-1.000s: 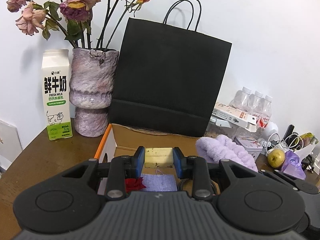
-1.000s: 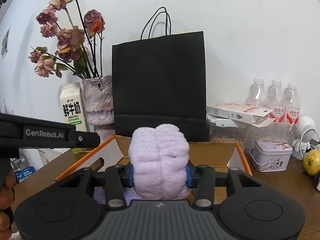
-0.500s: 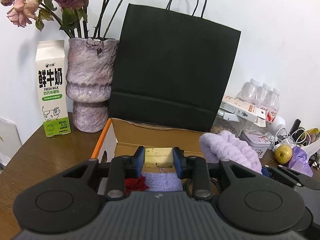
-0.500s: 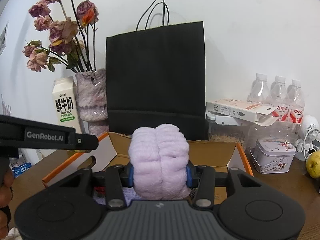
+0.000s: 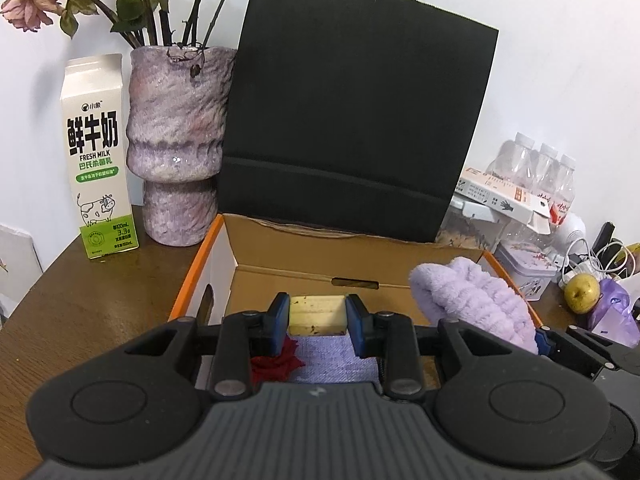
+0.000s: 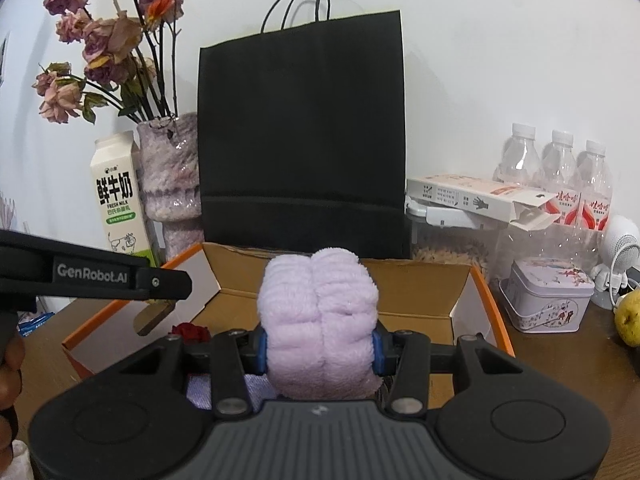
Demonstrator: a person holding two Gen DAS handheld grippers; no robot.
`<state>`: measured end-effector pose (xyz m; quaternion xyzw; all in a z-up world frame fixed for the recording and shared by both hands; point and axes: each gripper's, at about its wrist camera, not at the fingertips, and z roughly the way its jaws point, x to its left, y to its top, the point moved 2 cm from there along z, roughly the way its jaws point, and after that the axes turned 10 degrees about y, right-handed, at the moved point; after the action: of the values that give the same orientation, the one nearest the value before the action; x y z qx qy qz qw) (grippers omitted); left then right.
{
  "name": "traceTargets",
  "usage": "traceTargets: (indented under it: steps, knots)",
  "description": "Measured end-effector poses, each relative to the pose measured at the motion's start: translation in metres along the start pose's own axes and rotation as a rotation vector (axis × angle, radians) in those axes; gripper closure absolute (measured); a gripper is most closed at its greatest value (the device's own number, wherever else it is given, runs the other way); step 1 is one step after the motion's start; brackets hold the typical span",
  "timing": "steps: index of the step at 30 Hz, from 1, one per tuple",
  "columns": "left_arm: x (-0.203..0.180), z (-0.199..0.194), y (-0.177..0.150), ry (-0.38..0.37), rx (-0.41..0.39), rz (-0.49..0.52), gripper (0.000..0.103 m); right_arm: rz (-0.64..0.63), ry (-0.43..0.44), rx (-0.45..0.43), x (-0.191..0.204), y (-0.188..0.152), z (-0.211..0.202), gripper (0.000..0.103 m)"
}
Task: Organize objects
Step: 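Open both tools to release the block and towel into the box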
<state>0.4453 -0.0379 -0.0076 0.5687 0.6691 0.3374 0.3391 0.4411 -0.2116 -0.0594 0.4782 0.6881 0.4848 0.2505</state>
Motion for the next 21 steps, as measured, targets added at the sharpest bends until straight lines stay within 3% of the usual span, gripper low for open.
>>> traceTargets:
  steps: [7,11,13,18,20,21]
  knots:
    - [-0.0019,0.0027,-0.0024,0.007,0.009,0.014,0.07,0.006,-0.006,0.034,-0.0016,-0.0029,0.0048,0.057]
    - [-0.0023,0.0013,-0.0025,0.012,0.0,0.017,0.048,0.015,-0.015,0.051,-0.0034,-0.0051,0.0075,0.052]
    - [-0.0026,0.0007,-0.0023,0.015,-0.003,0.021,0.043,0.02,-0.02,0.056,-0.0051,-0.0063,0.0082,0.046]
    - [-0.0044,-0.0015,-0.0026,0.016,-0.015,0.027,0.013,0.02,-0.028,0.053,-0.0055,-0.0065,0.0072,0.012]
    - [-0.0052,-0.0037,-0.003,0.018,-0.023,0.028,0.0,0.019,-0.034,0.056,-0.0052,-0.0066,0.0074,0.003]
    - [-0.0057,-0.0048,-0.0031,0.019,-0.029,0.029,0.0,0.019,-0.037,0.058,-0.0054,-0.0065,0.0078,0.0]
